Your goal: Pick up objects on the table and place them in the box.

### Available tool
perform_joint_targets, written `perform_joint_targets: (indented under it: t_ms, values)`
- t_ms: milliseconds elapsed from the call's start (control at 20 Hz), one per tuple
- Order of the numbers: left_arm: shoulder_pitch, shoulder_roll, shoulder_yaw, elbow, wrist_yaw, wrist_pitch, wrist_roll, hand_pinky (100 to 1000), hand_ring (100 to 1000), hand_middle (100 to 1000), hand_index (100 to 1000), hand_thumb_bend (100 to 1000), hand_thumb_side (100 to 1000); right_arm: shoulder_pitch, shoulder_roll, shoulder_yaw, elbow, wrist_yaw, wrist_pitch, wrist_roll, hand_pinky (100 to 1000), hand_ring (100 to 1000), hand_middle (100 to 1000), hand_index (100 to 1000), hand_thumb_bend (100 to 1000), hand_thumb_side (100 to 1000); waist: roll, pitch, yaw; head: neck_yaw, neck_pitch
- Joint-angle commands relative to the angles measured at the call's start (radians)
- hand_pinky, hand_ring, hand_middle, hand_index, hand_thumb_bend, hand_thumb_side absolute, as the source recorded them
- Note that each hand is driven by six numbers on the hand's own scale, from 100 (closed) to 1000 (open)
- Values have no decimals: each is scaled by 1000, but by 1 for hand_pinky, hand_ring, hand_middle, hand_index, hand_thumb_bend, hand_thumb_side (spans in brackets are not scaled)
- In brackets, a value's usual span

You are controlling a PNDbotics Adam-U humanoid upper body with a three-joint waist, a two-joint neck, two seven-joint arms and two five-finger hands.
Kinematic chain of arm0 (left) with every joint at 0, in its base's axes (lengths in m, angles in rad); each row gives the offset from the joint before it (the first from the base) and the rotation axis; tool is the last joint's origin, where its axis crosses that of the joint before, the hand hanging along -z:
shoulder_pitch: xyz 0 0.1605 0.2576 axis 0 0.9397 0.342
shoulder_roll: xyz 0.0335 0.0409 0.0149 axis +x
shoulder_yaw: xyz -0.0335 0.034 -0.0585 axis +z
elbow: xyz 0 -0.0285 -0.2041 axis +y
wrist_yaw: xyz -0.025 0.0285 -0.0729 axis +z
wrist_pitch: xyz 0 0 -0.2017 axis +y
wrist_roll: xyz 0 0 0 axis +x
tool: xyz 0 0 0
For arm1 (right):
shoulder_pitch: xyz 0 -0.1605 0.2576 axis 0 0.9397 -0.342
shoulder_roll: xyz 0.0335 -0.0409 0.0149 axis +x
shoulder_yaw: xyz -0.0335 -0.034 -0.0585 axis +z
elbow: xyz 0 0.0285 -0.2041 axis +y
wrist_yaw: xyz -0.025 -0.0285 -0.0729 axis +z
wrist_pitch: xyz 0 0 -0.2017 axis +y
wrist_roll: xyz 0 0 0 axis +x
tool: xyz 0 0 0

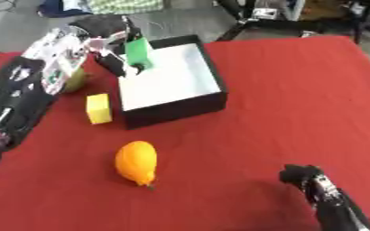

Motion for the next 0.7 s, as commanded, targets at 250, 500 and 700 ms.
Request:
perform_joint_targets:
  t_ms: [250, 500, 700]
  values:
    - [-28, -39, 21, 89, -49, 2, 100, 744, 604, 623, 829, 268, 543, -12, -9, 4, -10, -8, -2, 5, 1000, 804, 709, 796, 100, 1000, -15, -24, -5, 3, -2]
    - [-26, -35, 12, 80, -51, -3, 86, 769, 678, 748, 943, 603, 864, -14, -9, 4, -10, -9, -4, 5, 1000, 804, 709, 796, 100, 1000, -15, -24, -7, 0, -2]
    - [-26, -19, 11, 68, -48, -6, 84, 778, 706, 778, 962, 704, 937, -14, -9, 3, -10, -10, -4, 3, 1000, 804, 709, 796, 100, 1000, -14, -24, -6, 0, -2]
